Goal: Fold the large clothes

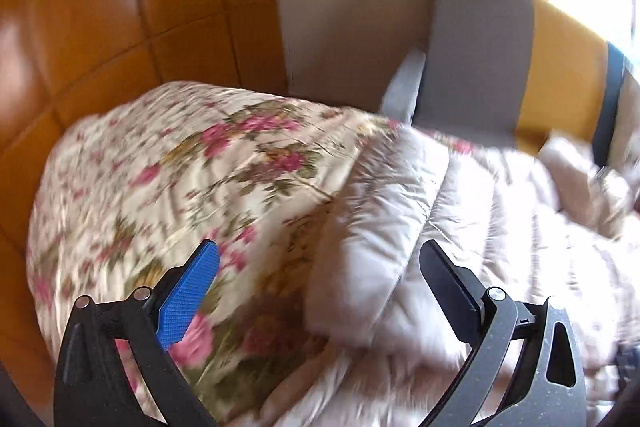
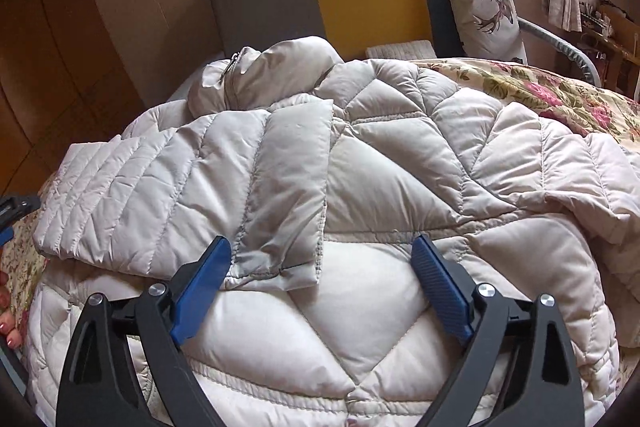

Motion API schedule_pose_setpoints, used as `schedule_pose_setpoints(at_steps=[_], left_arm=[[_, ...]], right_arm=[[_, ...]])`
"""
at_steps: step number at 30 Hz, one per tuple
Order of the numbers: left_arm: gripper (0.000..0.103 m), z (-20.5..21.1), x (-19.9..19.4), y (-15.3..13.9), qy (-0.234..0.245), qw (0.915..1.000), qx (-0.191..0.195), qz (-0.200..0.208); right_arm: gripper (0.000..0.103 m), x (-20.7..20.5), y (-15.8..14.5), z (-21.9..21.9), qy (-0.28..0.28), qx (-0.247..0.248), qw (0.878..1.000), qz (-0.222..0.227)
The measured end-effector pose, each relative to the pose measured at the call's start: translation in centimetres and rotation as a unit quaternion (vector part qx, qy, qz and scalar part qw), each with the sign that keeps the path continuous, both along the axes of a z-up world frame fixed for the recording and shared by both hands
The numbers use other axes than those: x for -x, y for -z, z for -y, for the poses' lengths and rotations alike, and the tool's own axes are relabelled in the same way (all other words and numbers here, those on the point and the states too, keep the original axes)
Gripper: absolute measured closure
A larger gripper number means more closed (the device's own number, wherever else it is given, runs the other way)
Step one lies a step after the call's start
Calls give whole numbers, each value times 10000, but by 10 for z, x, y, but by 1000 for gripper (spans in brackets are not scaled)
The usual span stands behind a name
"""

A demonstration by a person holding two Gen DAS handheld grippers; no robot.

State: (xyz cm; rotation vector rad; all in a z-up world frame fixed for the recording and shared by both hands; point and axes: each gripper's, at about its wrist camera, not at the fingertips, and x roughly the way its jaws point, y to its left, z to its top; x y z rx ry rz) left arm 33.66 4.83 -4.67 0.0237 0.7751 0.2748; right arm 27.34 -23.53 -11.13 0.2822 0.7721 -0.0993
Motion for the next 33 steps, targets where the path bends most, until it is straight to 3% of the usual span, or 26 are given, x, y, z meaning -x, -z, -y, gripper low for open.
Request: schedule_pose_setpoints(at_steps=[2, 3, 6, 10, 12, 16, 20, 22, 25, 28, 30, 33], left_arm=[[3, 6, -16, 22, 11, 9986, -493, -182], [3, 2, -18, 31, -4, 9985, -514, -184], [3, -14, -14, 43, -44, 9999, -17, -96], [3, -20, -6, 43, -138, 9998, 155, 6], [3, -20, 6, 39, -149, 9995, 216, 170], [3, -26, 47, 25, -130, 9947, 560, 851], [3, -37, 76, 16, -174, 9876, 878, 1289], [3, -41, 82, 16, -235, 9871, 973, 1250], [3, -49, 88, 20, -299, 9865, 1175, 1105], [3, -52, 93, 21, -365, 9856, 1288, 1030], [3, -49, 92, 23, -248, 9880, 1280, 828], [3, -35, 86, 25, 125, 9929, 1133, 336]], right_arm=[[10, 0, 1, 0, 12, 13, 10000, 4], [9, 0, 2, 1, 5, 2, 10000, 6], [7, -1, 4, 0, -36, 36, 10000, -48], [7, -3, 4, 0, -53, 14, 10000, -51], [7, 5, -1, 4, -42, -115, 9997, 198], [7, 44, -24, 22, 211, -519, 9920, 1135], [7, 76, -37, 40, 475, -884, 9878, 1192], [7, 96, -43, 58, 684, -1189, 9837, 1164], [10, 131, -49, 93, 1197, -1595, 9747, 1006], [18, 170, -41, 132, 1845, -1967, 9614, 539], [21, 196, -30, 155, 2260, -2276, 9468, 278], [21, 230, -14, 189, 2808, -2702, 9202, 358]])
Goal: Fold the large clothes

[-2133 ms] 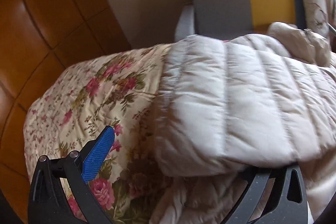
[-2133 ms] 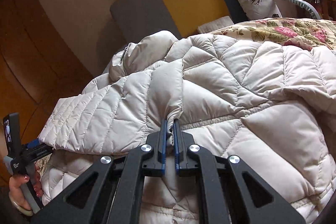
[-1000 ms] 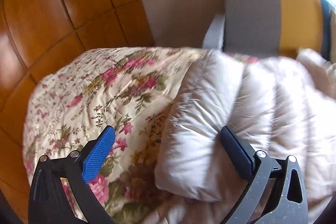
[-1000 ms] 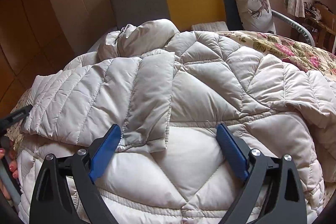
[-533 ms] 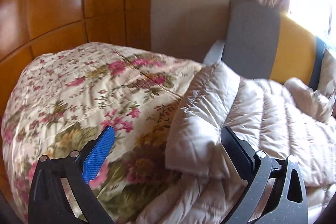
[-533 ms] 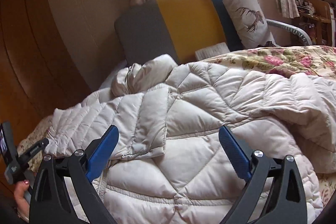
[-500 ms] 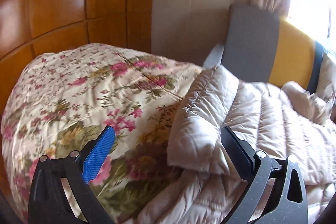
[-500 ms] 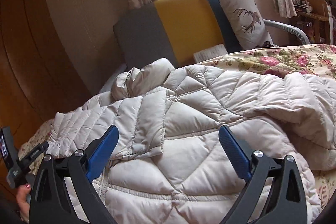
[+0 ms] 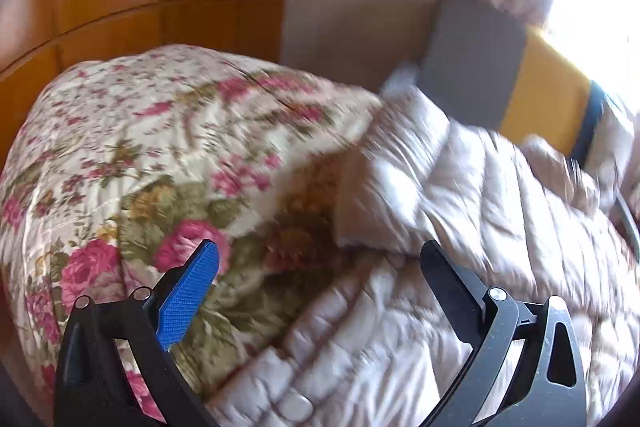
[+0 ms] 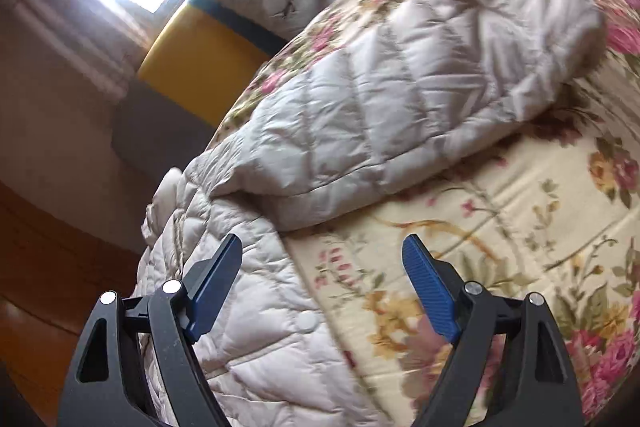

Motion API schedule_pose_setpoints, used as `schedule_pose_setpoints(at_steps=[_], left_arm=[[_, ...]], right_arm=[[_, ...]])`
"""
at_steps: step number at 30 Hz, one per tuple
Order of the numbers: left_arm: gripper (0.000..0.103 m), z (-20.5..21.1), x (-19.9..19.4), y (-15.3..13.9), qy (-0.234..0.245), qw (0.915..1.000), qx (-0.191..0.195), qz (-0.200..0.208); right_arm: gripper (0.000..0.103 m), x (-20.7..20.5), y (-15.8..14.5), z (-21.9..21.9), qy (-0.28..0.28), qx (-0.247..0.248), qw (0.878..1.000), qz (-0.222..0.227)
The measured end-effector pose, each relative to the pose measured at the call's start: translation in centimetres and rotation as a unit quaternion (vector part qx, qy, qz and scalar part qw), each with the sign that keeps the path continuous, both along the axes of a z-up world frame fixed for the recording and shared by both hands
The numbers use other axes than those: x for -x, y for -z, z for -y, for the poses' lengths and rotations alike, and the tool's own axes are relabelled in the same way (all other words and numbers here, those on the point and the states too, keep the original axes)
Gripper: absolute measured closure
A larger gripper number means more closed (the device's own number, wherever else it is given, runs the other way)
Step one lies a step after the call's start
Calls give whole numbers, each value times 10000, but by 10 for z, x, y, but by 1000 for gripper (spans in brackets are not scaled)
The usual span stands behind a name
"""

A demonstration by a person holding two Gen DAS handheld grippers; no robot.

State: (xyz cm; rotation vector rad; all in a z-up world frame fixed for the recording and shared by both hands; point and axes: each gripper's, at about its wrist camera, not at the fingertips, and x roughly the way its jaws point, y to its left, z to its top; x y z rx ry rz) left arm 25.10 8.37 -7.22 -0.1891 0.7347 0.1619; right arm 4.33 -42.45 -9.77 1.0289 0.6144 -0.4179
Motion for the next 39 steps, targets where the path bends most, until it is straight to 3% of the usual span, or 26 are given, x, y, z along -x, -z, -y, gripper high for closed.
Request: schedule_pose_setpoints(at_steps=[5, 7, 9, 12, 15, 18, 22, 24, 27, 31, 32, 33, 37, 39], left_arm=[[3, 28, 2, 3, 656, 9963, -468, -294], [3, 36, 2, 10, 779, 9940, -658, -401], [3, 36, 1, 18, 787, 9937, -650, -473], [3, 30, 1, 21, 760, 9952, -425, -452], [3, 25, -1, 24, 779, 9955, -226, -492], [3, 21, -3, 26, 795, 9955, -52, -522], [3, 20, -3, 28, 798, 9954, 39, -532], [3, 21, -3, 28, 797, 9954, 38, -528], [3, 20, -3, 28, 801, 9953, 85, -533], [3, 18, -4, 28, 811, 9950, 188, -551], [3, 17, -5, 28, 813, 9949, 204, -553], [3, 16, -5, 29, 817, 9949, 221, -554], [3, 15, -6, 29, 817, 9948, 249, -553], [3, 15, -6, 30, 816, 9948, 244, -554]], right_arm=[[22, 49, 8, 53, 1292, 168, 9914, 78], [26, 58, 8, 71, 1560, 221, 9873, 221], [55, 57, 7, 82, 1630, 224, 9862, 154], [83, 51, -1, 94, 1568, 307, 9870, 161], [94, 35, -26, 87, 1496, 869, 9849, 82], [96, 12, -59, 66, 1274, 1644, 9781, 60], [96, -36, -100, 14, 458, 2522, 9662, 288], [96, -68, -115, -28, -107, 2985, 9534, 427], [96, -115, -126, -106, -1186, 3699, 9199, 537], [96, -170, -92, -220, -2829, 4609, 8406, 290], [95, -180, -77, -238, -3184, 4627, 8271, 208], [86, -187, -61, -254, -3487, 4552, 8193, 83], [51, -201, -12, -271, -4035, 4275, 8086, -256], [17, -191, -9, -260, -3967, 4186, 8170, 5]])
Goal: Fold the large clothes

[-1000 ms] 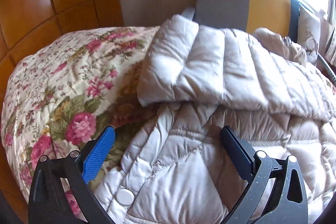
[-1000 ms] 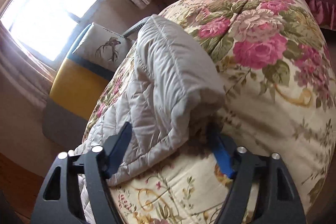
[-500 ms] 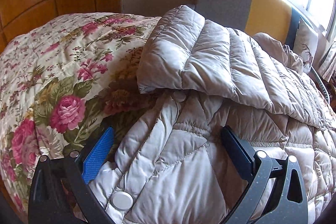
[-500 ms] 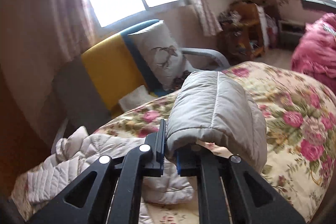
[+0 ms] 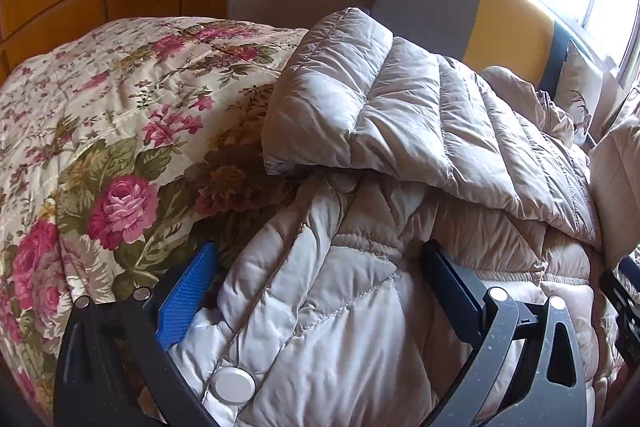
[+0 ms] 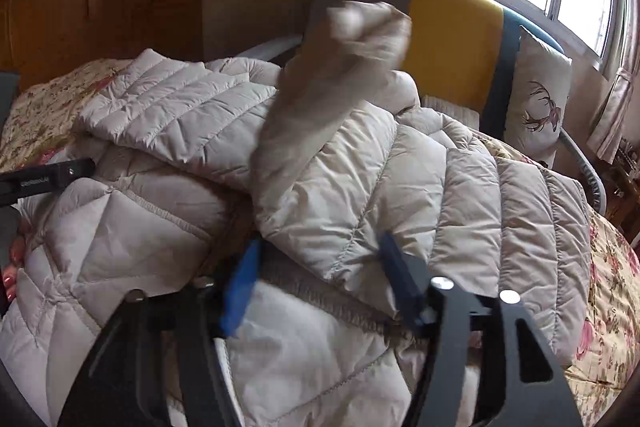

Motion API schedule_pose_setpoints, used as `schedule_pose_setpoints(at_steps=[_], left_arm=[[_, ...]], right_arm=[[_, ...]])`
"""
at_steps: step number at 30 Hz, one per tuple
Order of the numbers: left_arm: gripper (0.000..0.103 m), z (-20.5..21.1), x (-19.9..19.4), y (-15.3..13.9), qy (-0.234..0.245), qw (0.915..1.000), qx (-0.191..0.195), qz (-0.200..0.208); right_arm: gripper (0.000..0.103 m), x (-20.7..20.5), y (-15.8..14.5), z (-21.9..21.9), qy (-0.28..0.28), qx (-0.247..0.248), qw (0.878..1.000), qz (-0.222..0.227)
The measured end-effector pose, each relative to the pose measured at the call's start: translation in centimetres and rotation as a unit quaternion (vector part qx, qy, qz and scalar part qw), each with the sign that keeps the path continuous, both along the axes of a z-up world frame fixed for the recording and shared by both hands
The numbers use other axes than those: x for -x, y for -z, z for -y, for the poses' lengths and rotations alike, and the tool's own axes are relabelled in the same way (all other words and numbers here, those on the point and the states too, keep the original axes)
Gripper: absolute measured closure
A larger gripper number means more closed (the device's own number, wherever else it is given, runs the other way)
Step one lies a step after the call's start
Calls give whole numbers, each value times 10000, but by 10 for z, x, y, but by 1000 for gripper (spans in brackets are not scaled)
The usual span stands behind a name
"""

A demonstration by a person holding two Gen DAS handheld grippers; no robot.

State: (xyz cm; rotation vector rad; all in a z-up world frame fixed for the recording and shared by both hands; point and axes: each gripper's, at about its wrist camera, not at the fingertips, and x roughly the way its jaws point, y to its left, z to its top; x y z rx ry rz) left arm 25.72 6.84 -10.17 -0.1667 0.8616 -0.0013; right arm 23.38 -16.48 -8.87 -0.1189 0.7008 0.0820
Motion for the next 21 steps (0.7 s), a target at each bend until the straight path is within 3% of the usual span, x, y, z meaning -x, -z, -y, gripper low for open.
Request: schedule_pose_setpoints(at_steps=[4, 7, 14, 17, 21], left_arm=[[3, 1, 0, 0, 2, 10000, -43, -14], [3, 2, 0, -10, -22, 10000, -45, -79], [3, 39, 8, -74, 592, 9957, 473, 525], [3, 77, -10, -86, 1131, 9913, 558, 379], [5, 134, -50, -66, 1633, 9855, 398, -222]], right_arm=[[4, 29, -16, 30, 232, -748, 9935, 829], [2, 49, -20, 65, 1007, -1176, 9794, 1293], [2, 65, 3, 149, 2719, -2592, 9191, 1189], [2, 79, 4, 170, 3027, -2892, 8997, 1237], [2, 93, 6, 177, 3232, -3012, 8862, 1395]])
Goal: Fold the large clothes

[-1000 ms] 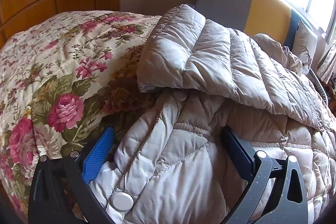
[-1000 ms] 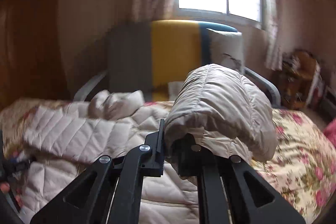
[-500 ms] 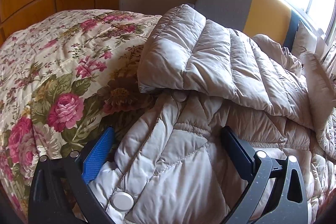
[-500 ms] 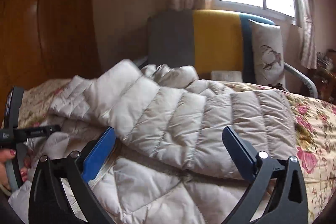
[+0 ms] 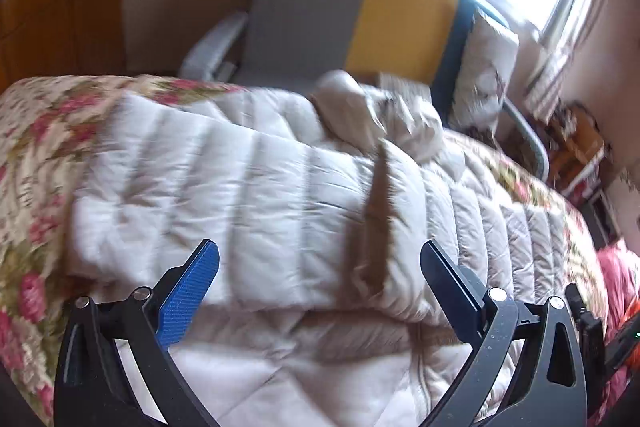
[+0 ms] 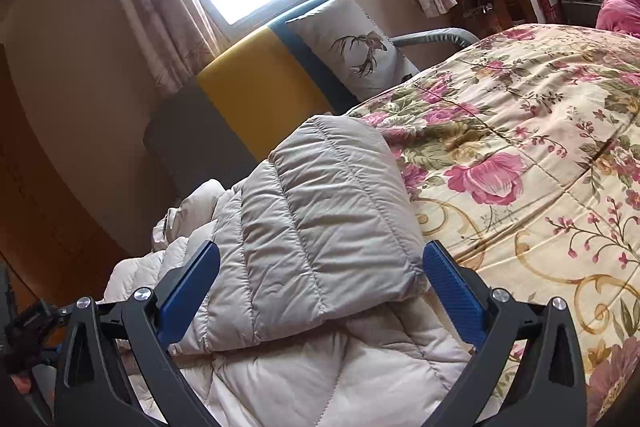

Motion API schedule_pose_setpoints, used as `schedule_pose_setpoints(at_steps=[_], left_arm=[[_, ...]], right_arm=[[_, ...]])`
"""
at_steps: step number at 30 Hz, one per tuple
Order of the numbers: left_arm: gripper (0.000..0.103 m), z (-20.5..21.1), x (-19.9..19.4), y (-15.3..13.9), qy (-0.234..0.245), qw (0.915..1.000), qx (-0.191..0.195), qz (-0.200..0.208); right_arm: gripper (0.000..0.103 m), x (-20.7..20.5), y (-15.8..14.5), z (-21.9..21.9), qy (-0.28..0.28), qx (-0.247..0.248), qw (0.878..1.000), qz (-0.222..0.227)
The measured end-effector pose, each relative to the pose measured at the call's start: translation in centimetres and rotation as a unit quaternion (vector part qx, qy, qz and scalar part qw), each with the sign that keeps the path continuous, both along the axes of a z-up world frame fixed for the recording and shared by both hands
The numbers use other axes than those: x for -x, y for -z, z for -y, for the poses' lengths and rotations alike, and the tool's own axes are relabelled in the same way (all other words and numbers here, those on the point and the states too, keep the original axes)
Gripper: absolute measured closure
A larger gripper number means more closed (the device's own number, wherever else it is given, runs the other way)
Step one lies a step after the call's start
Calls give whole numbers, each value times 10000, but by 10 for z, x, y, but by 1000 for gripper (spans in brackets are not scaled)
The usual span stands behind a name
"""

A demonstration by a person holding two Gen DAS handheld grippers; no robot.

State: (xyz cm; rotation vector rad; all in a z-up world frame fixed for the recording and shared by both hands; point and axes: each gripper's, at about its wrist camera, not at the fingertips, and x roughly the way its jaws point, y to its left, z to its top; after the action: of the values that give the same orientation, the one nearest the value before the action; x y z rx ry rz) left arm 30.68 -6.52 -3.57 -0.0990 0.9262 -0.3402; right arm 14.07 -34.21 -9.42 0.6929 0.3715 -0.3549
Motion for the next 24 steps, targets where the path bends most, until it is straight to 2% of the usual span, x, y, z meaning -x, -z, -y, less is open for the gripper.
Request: schedule_pose_setpoints(at_steps=[2, 4, 5, 6, 8, 10, 12, 16, 18, 20, 22, 24], left_arm=[[25, 20, -10, 12, 150, 9997, -25, -172], [59, 41, -15, 23, 293, 9990, -255, -220], [71, 44, -14, 23, 314, 9990, -228, -221], [90, 47, -11, 20, 417, 9988, -73, -236], [92, 46, -4, 6, 435, 9990, 29, 0], [92, 31, -2, -14, 299, 9985, 173, 421], [92, 15, -3, -23, 82, 9976, 90, 684], [92, -7, -14, 10, -241, 9972, -464, 536], [92, -19, -16, 33, -320, 9977, -416, 424], [92, -22, -10, 45, -321, 9976, -329, 526], [88, -18, -5, 49, -291, 9966, -395, 663], [88, -16, -4, 51, -280, 9958, -403, 767]], right_arm=[[2, 4, 1, 1, -8, -64, 10000, 49], [2, 5, 2, 4, 4, -104, 9999, 75], [2, 6, 2, 3, 3, -122, 9999, 87], [2, 4, 3, 3, 3, -141, 9999, 98], [2, 7, 3, 3, 33, -190, 9997, 133], [2, 10, 4, 5, 51, -251, 9995, 156], [2, 10, 4, 5, 79, -281, 9995, 135], [2, 7, 6, 5, 89, -306, 9995, 2], [2, 4, 8, 5, 87, -335, 9993, -130], [2, -2, 8, 4, 166, -319, 9983, -464], [2, -11, 2, -2, 133, -72, 9959, -887], [2, -22, -10, -9, -61, 251, 9949, -970]])
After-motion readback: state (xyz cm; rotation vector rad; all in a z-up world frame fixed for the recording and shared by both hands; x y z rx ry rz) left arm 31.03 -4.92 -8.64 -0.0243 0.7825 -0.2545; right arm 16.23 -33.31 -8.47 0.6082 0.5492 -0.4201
